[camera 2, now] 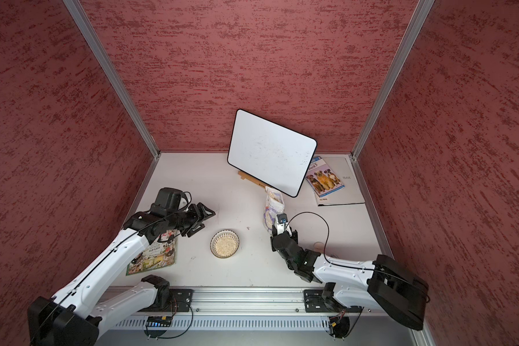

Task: Pour the oats into the breakfast bowl
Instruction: Place the oats bag at the center of the board.

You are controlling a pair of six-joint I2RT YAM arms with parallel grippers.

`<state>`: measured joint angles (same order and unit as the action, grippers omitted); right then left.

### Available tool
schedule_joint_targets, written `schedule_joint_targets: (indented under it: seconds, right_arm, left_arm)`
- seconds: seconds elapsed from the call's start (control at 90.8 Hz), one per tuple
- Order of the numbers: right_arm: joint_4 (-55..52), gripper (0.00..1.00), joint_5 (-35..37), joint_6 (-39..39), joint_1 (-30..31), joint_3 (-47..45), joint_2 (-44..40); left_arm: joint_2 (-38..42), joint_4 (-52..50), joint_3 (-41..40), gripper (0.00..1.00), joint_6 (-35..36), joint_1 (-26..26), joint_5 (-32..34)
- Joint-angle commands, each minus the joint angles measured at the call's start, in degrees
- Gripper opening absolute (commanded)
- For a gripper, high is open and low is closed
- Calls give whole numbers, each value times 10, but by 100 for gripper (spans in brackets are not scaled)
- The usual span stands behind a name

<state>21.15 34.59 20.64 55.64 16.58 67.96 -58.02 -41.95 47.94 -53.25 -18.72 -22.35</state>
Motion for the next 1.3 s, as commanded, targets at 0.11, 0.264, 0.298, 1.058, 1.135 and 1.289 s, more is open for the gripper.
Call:
schedule_joint_targets:
  seconds: [0.11, 0.264, 0.298, 1.058, 1.135, 1.289]
  right_arm:
    - [181, 0, -31, 21, -37, 50, 99]
    - [204, 0, -60, 19, -51, 77, 171]
    - [204, 0, -64, 19, -52, 79, 182]
    - [110, 43, -138, 13, -43, 83, 227]
    - [101, 45, -135, 11, -37, 80, 227]
    - [86, 50, -125, 17, -25, 71, 219]
  left_arm:
    - [10, -5, 7, 74, 8, -3, 5]
    - [13, -11, 8, 74, 8, -4, 4]
    - [14, -13, 8, 74, 8, -4, 5]
    - [13, -17, 3, 74, 3, -4, 21]
    - [12, -18, 2, 74, 3, -5, 24]
    - [13, -21, 2, 74, 3, -4, 26]
